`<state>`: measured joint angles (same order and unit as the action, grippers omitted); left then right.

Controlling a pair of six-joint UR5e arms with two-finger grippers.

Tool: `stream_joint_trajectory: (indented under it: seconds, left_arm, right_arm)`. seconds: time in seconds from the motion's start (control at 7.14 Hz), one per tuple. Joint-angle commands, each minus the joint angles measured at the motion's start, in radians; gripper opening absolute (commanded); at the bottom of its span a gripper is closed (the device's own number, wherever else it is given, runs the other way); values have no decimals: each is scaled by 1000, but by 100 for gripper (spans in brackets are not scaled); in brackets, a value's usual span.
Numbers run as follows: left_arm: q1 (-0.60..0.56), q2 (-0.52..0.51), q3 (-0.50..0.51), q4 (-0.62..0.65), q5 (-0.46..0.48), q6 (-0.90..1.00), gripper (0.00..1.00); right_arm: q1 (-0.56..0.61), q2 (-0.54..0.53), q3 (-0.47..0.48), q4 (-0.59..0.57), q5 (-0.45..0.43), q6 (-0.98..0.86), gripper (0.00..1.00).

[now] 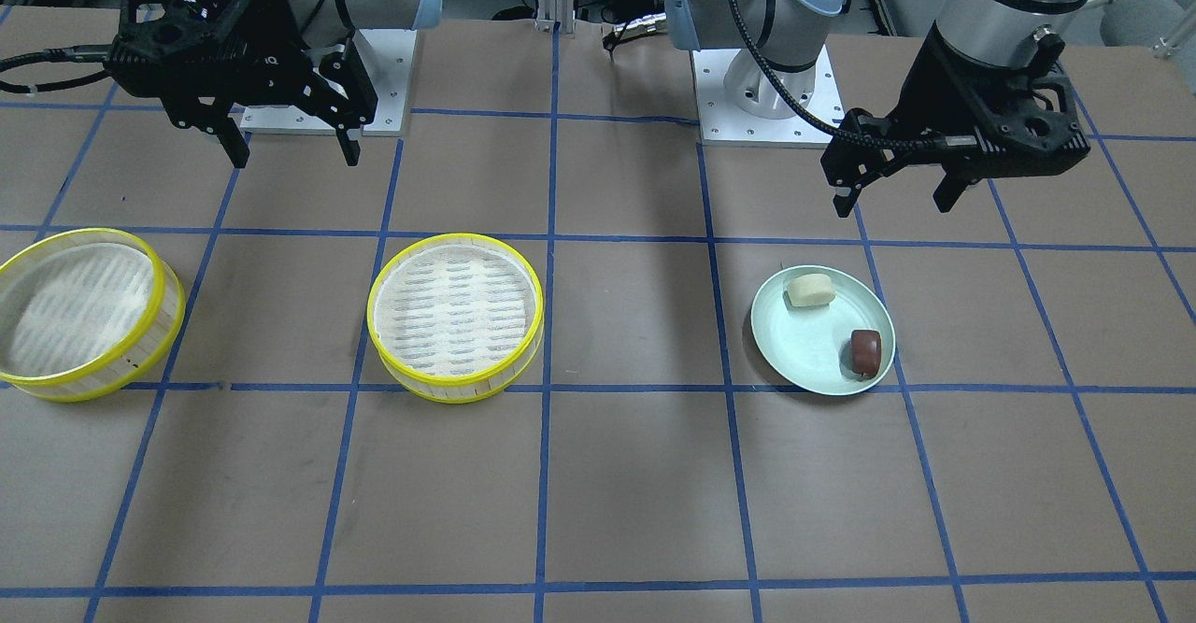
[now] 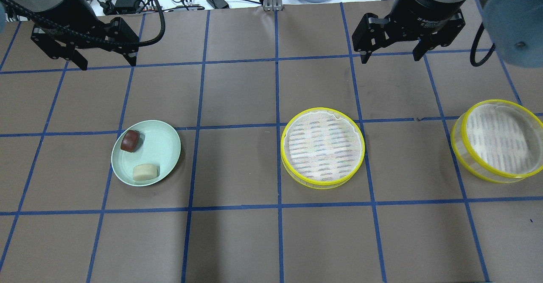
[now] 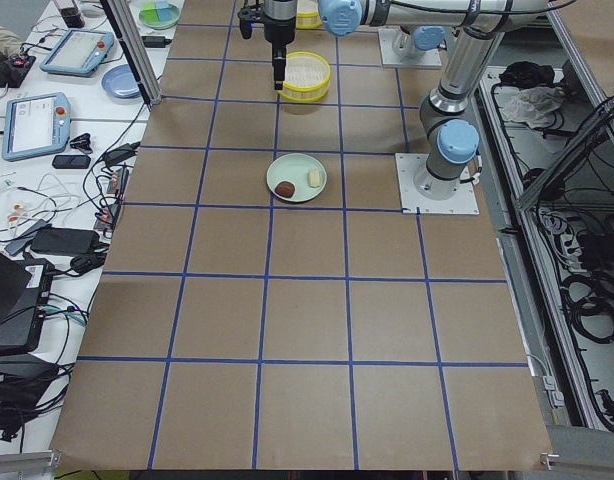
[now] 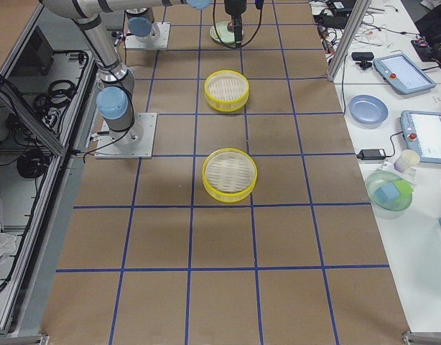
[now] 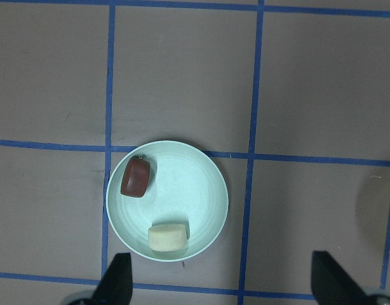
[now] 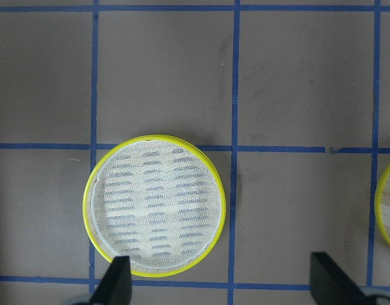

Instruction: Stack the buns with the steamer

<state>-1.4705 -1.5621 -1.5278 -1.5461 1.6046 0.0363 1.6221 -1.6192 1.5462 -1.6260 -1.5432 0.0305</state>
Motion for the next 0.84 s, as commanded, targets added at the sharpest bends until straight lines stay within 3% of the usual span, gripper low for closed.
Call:
stream_joint_trajectory:
  seconds: [0.0, 0.28, 0.42, 0.7]
  left_arm:
    - [-1, 4, 0, -8, 2, 1, 100]
    - [6, 7, -9, -8, 2, 2, 100]
    - [10, 7, -11, -8, 2, 2, 100]
    - [35, 2, -70, -60, 3, 69, 100]
  right_arm:
    - [-1, 1, 0, 0, 0, -3, 100]
    - [-14, 5, 0, -5, -5, -17, 100]
    - [-74, 5, 0, 26, -43, -71, 100]
    - [-311, 16, 2, 35, -43, -348, 100]
